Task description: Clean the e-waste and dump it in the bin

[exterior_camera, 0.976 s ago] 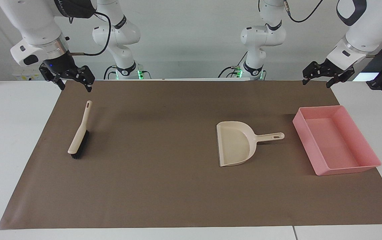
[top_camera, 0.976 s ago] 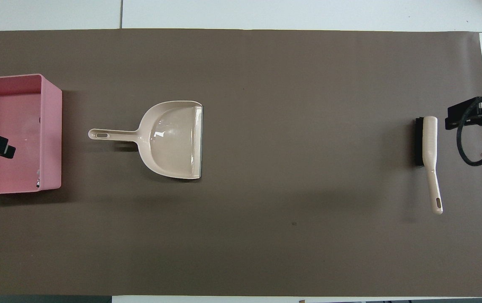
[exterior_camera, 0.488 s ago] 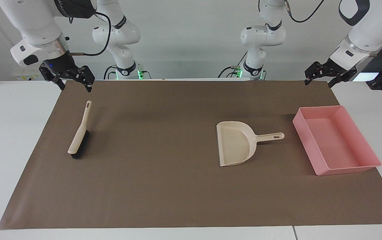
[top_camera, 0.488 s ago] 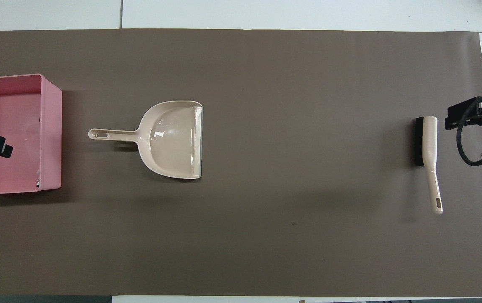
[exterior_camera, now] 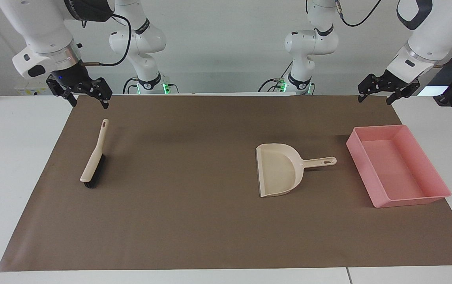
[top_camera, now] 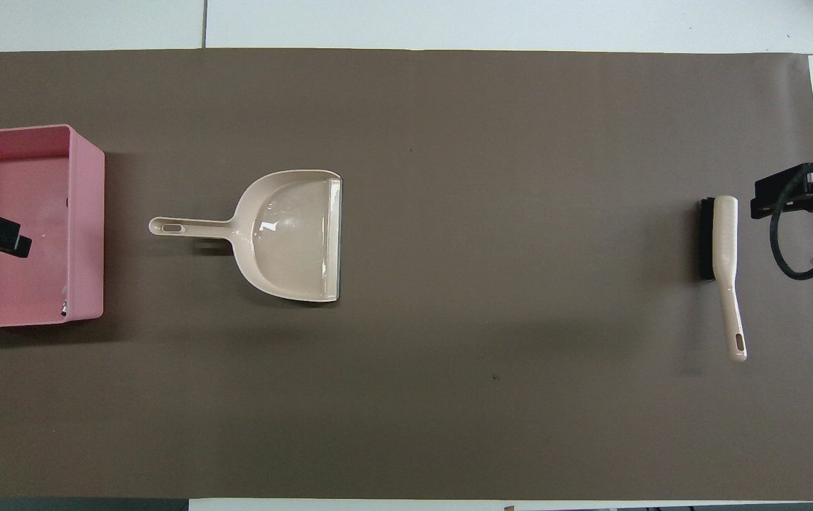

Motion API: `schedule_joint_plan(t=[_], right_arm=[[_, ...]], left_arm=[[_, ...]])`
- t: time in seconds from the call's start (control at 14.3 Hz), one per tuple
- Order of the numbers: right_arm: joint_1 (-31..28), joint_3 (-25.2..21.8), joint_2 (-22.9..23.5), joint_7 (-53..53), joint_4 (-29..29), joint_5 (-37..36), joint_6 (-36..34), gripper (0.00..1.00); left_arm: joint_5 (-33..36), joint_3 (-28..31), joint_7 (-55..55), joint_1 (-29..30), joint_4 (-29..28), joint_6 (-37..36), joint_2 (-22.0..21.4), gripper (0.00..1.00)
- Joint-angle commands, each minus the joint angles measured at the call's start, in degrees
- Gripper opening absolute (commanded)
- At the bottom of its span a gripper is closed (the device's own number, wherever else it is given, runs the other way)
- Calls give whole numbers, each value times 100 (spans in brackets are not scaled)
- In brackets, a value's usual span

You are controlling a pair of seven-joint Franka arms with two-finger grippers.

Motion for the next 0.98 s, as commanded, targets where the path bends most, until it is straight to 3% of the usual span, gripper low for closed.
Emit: schedule_joint_plan(t=[0.0, 0.91], right_arm=[[-33, 19, -47, -96, -85, 4, 53, 100], [-33, 19, -47, -96, -93, 4, 53, 100]], left_arm=[[72, 78, -163, -77, 121, 100, 56, 99], [222, 87, -189, -16, 51, 303, 12, 99]])
